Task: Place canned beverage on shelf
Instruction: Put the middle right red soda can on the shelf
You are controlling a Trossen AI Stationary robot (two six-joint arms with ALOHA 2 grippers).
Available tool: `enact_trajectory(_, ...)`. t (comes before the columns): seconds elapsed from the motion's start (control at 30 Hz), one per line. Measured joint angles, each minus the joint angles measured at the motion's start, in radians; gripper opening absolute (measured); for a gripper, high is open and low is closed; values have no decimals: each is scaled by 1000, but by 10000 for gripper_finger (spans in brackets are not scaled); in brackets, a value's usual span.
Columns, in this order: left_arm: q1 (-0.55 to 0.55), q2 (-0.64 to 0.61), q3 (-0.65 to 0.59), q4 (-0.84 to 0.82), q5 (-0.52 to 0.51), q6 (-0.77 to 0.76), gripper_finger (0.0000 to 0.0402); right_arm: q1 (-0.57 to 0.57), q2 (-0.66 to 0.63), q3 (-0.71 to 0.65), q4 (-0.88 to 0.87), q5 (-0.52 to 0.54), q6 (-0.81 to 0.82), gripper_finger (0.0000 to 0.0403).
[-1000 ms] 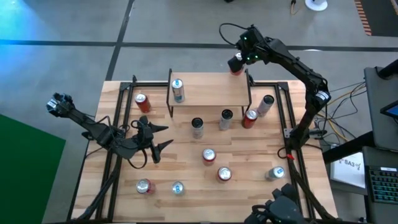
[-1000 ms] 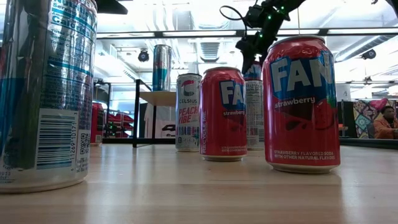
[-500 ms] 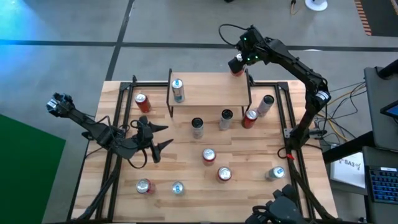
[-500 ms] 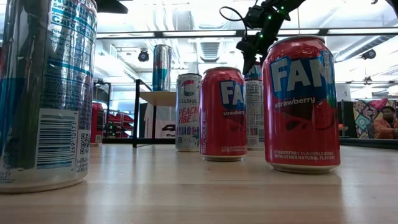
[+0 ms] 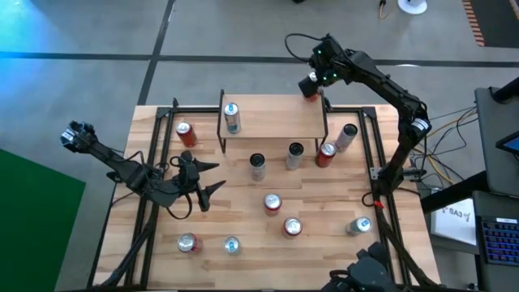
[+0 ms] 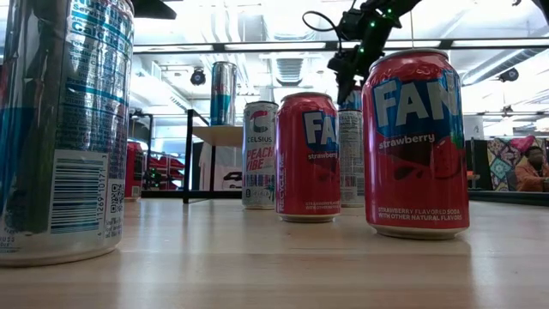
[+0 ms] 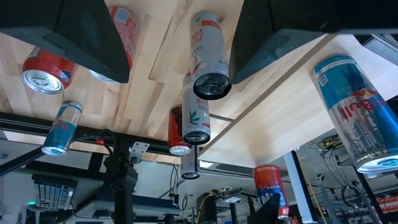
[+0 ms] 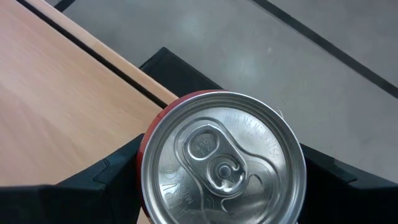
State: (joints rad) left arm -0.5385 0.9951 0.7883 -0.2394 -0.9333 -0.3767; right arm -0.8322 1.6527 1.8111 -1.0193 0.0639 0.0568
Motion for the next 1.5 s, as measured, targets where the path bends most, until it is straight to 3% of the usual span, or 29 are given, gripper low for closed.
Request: enact_trajectory(1.5,0,0,0,-1,0,5,261,0,0,-35,27,-14,-1,290)
